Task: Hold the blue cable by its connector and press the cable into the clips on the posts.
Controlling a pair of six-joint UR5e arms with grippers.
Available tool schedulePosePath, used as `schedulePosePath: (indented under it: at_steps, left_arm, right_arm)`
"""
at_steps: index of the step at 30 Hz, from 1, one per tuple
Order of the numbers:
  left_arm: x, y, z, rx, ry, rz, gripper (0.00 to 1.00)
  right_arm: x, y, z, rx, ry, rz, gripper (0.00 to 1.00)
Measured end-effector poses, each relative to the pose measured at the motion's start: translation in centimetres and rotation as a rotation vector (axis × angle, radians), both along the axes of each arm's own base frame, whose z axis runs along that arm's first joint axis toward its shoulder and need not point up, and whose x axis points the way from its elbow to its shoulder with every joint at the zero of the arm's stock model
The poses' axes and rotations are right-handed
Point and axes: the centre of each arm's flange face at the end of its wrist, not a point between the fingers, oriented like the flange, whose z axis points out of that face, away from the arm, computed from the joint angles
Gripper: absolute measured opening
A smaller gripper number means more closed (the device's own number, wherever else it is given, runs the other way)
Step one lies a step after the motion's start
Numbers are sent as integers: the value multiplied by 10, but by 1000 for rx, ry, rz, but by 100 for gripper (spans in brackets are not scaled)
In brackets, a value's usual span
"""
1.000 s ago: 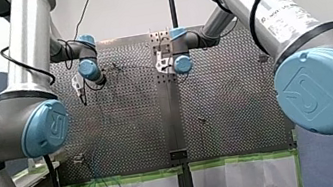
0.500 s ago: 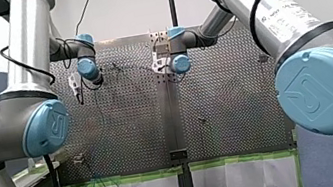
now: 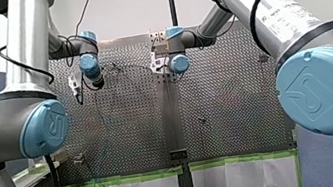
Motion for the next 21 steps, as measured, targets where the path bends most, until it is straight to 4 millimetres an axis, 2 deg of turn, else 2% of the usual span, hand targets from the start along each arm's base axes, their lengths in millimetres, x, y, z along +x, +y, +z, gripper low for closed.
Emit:
schedulePosePath:
  at_steps: [11, 21]
  left_arm:
    - [-44, -5, 8, -8, 26, -26, 100]
    - [-93, -22, 13, -24, 28, -117, 100]
  right_arm:
    - [5, 6, 1, -2, 0, 10, 0]
    - [14, 15, 6, -7, -4, 27, 0]
